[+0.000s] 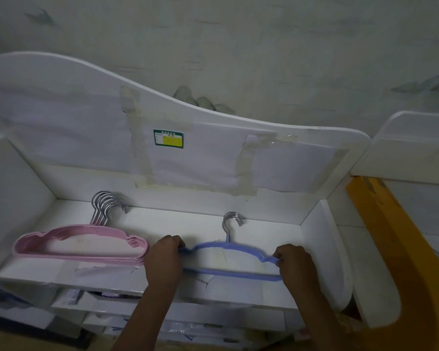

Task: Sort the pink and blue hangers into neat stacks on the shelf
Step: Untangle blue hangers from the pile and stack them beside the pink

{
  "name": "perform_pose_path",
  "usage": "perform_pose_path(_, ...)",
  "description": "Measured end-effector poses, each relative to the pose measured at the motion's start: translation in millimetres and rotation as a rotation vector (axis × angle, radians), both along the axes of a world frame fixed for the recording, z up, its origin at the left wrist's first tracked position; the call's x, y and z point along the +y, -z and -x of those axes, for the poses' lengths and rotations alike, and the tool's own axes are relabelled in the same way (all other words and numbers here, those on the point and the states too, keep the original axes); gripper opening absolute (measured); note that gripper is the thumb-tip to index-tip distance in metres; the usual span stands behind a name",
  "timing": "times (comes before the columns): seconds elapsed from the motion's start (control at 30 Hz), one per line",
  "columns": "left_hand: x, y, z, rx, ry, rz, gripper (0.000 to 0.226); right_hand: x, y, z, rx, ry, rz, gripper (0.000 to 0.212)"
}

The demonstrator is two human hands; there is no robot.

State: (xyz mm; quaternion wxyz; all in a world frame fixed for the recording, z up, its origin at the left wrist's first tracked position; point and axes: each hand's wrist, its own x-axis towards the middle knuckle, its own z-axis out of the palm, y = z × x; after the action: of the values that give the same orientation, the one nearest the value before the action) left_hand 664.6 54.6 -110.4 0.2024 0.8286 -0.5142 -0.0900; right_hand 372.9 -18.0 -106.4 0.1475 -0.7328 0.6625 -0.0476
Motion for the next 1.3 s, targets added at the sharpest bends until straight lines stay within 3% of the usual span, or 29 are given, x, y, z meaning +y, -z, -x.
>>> perform_pose_path(0.33, -11, 8, -11, 0.063, 0.082, -0.087, 0.018, 4, 14, -6, -0.071, -0.046, 0.032, 0.011)
perform_pose_path(0.53, -17, 7, -13, 0.041, 0.110, -0.149, 0.006, -6, 16, -5, 0.014, -0.067, -0.019, 0.009)
perform_pose_path(0.67, -18, 16, -16, -0.034, 0.197, -0.140, 0.016, -9, 23, -6, -0.040, -0.078, 0.007, 0.007)
perform_pose_path(1.03, -17, 16, -15, -0.032, 0.160, -0.148, 0.017, -7, 24, -3, -0.082, -0.062, 0.002, 0.010)
perform_pose_path(1.17, -14, 14, -19, 0.098, 0.168, -0.148, 0.029, 2, 20, 2, -0.184, -0.090, -0.007, 0.027)
perform_pose_path(1.23, -8, 10, -21, 0.206, 0.177, -0.124, 0.032, 10, 15, 7, -0.255, -0.091, -0.020, 0.014)
perform_pose_path(1.3, 0, 4, -19, 0.270, 0.179, -0.050, 0.033, 19, 10, 13, -0.363, -0.053, -0.031, 0.024)
